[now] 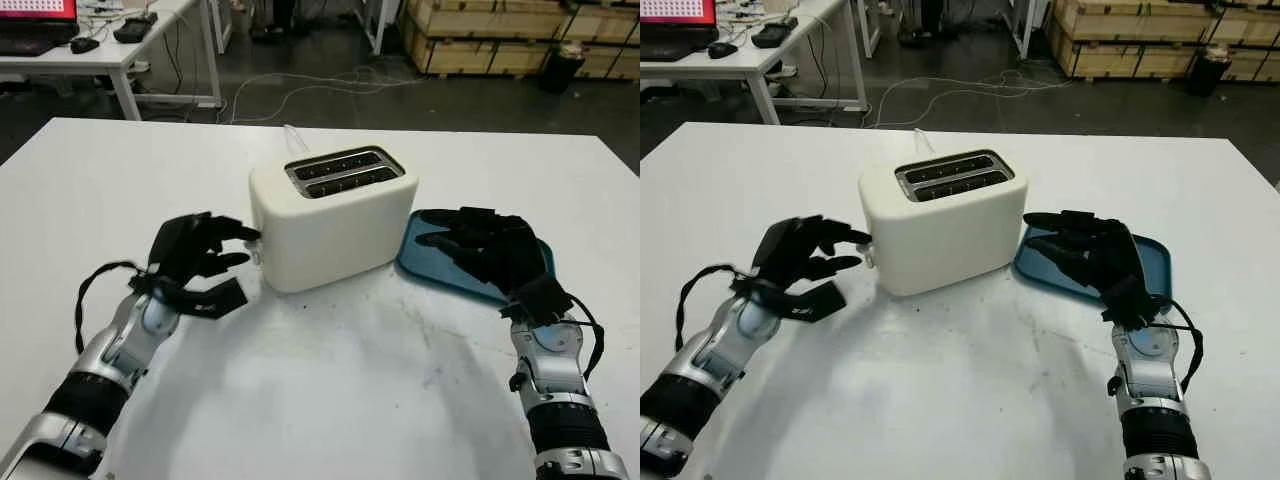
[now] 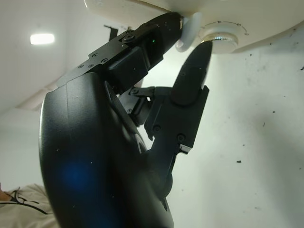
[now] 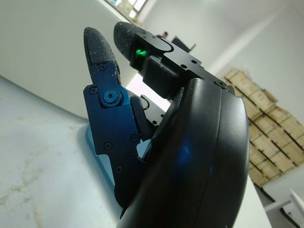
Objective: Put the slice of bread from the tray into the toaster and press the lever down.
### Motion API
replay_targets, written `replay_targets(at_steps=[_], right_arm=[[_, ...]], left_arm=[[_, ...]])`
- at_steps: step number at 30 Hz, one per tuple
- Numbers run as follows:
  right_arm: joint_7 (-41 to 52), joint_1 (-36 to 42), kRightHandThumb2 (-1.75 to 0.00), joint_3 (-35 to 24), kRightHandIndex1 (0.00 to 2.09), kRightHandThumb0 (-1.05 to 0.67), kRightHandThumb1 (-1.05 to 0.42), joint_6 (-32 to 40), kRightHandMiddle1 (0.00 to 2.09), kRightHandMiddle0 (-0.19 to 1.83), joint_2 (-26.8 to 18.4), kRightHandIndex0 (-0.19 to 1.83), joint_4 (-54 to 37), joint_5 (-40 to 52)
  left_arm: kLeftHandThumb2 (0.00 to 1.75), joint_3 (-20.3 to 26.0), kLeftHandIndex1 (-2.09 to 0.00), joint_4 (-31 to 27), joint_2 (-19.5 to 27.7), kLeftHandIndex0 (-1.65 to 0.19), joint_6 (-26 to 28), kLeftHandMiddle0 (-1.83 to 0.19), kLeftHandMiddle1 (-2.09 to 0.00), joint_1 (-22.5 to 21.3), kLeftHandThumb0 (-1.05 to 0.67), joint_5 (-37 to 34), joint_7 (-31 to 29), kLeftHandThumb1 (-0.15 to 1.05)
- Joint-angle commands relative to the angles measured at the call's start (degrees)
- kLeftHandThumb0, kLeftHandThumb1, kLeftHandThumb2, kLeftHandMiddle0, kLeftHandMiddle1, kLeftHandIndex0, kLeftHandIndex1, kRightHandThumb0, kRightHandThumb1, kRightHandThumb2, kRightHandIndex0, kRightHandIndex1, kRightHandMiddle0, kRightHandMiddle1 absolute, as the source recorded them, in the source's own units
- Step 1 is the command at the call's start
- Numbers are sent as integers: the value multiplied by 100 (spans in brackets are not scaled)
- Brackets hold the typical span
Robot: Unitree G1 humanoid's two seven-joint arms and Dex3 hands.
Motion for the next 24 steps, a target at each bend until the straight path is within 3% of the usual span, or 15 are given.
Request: replay_targets(at_steps=[1,11,17,24], right_arm=[[-53,-115,0,-4,23,-55,-88,-123,0,107,-23,108,87,27],[-49,-399,0,-118,20,-54,-89,121,0,103,-125,104,179,214],[-152,-998,0,-254,21,-55,-87,372,0,102,-633,106,460,44],[-206,-1658,0,-138,21,-53,-83,727,1,105,-1179,106,716,-299]], left_arm=[[1,22,-3,-419,-119,-117,-355,-75,-143,67,-22,-116,-200,90],[0,909,-3,-1379,91,-117,-59,-83,-141,390,-27,-278,-674,89],[0,1543,-3,-2150,299,-116,487,-79,-142,541,-33,-391,-1167,85],[0,1879,-1,-2518,595,-114,1037,-76,-127,414,-35,-218,-1576,83]])
